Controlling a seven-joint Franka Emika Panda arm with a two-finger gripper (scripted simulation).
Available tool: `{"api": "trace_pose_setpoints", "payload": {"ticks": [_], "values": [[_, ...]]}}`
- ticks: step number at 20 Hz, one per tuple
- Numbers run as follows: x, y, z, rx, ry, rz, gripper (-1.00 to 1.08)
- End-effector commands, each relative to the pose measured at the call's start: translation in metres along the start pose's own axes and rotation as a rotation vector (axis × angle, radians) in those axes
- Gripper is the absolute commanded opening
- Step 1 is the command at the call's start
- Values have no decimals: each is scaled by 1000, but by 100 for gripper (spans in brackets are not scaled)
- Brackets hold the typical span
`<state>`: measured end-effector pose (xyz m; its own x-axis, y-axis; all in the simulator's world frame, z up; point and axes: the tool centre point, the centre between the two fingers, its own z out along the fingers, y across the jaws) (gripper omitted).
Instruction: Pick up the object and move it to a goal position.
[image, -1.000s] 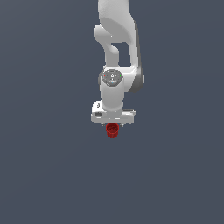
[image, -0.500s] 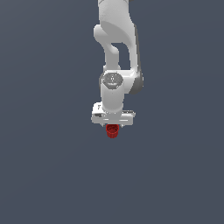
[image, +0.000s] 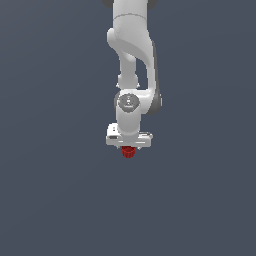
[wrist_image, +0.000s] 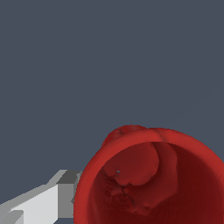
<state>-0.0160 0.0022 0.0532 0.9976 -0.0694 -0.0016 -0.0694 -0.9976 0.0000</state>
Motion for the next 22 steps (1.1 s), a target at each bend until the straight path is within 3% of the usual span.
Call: {"api": "trace_pose_setpoints", "payload": {"ticks": [1, 3, 4, 16, 22], "values": [[1, 0, 5, 0, 1, 0, 100], [1, 0, 6, 0, 1, 0, 100], [1, 0, 6, 0, 1, 0, -100], [1, 0, 4, 0, 2, 0, -100], [4, 14, -15, 0, 2, 0, -100]]}}
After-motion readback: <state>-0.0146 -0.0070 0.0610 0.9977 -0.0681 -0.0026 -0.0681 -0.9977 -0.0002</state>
